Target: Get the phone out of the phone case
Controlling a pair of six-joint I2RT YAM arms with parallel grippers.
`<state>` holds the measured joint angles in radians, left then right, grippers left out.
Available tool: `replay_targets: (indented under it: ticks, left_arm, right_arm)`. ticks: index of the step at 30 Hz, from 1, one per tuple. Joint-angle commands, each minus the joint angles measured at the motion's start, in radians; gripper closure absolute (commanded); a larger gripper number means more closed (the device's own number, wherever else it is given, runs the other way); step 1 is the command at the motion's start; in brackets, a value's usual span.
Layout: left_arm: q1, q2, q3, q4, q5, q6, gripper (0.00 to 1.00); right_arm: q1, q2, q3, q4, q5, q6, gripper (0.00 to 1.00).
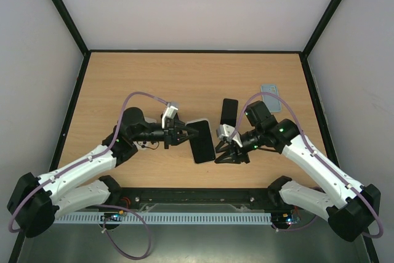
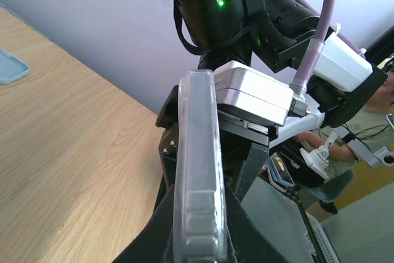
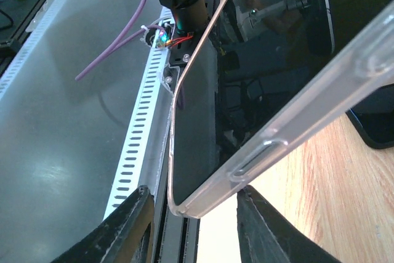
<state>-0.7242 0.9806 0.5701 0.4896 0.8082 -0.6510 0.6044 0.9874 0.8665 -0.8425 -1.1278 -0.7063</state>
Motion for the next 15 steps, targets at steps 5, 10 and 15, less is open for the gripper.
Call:
replay_targets:
  ticks: [5, 10, 15]
  left_arm:
    - [0.002, 0.012, 0.002, 0.139, 0.047, -0.067, 0.98]
    - [0.002, 0.063, 0.011, 0.161, 0.097, -0.154, 0.97]
    - [0.002, 0.071, 0.003, 0.245, 0.141, -0.256, 0.98]
  right_arm:
    - [0.006, -0.015, -0.013, -0.014, -0.019, -0.078, 0.74]
    - [0.006, -0.025, -0.005, -0.041, 0.021, -0.193, 0.81]
    - [0.006, -0.041, 0.005, -0.023, 0.056, -0.237, 0.83]
